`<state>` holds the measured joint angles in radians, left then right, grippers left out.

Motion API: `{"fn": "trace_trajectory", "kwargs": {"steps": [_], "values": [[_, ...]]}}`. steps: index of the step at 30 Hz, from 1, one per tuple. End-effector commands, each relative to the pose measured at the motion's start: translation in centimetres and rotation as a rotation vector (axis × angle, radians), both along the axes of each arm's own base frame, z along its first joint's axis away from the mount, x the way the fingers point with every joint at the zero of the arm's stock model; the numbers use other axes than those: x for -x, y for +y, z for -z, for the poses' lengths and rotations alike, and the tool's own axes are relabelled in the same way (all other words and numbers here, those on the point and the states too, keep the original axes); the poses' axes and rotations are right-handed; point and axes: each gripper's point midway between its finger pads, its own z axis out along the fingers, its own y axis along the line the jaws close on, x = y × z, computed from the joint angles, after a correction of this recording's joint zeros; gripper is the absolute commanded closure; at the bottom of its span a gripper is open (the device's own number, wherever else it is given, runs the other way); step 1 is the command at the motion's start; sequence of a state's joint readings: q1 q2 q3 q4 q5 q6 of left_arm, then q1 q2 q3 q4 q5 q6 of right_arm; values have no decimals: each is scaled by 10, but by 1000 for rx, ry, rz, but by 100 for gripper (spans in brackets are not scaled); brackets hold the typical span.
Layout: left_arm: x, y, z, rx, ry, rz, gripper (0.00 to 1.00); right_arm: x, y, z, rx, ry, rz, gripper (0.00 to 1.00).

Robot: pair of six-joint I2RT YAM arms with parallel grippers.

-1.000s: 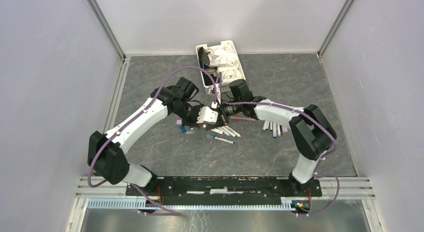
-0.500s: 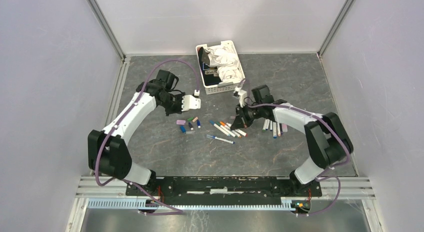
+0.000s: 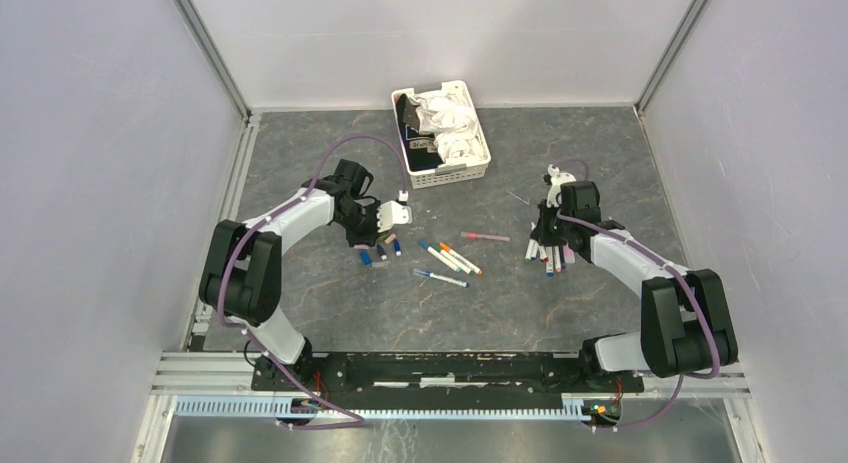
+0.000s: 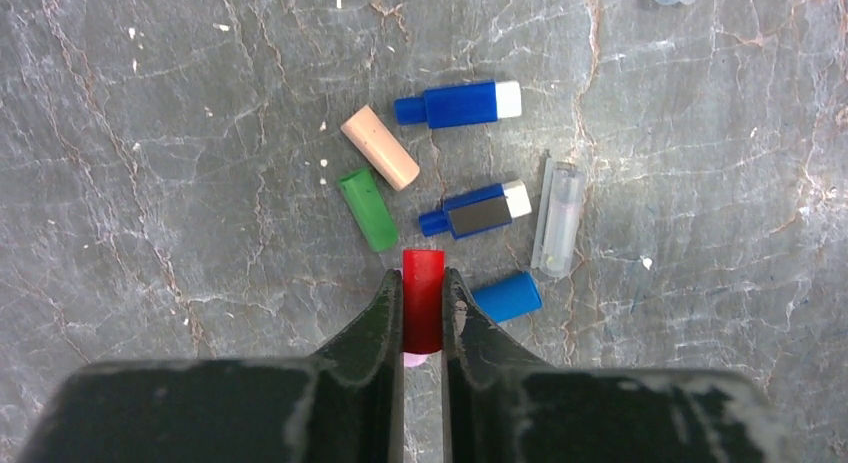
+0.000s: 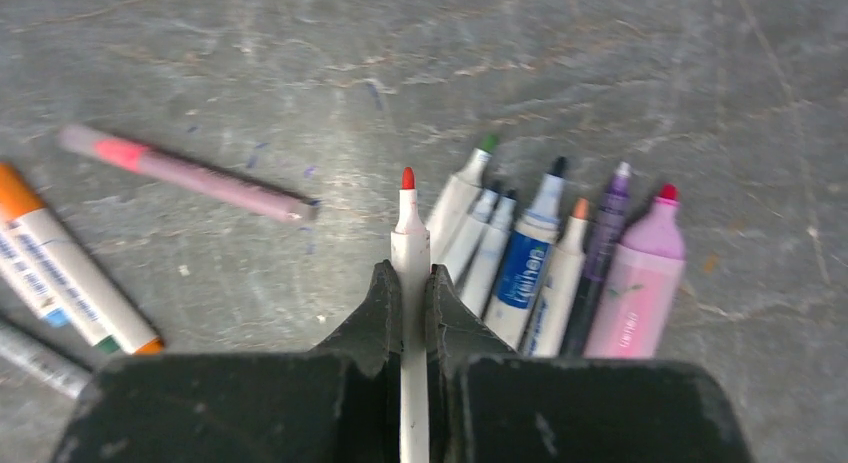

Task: Open the pen caps

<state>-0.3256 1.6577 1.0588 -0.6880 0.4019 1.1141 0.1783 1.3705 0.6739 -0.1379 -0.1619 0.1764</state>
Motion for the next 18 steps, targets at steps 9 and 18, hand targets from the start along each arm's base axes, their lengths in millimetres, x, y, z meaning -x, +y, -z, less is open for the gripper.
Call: {"fn": "trace_trajectory", "kwargs": {"steps": [9, 18], "values": [[-2, -21, -16, 83, 6, -36, 51, -19, -49, -2, 157, -101, 225, 100], [-4, -34, -65, 161, 15, -70, 8, -19, -52, 9, 172, -78, 232, 86]]}}
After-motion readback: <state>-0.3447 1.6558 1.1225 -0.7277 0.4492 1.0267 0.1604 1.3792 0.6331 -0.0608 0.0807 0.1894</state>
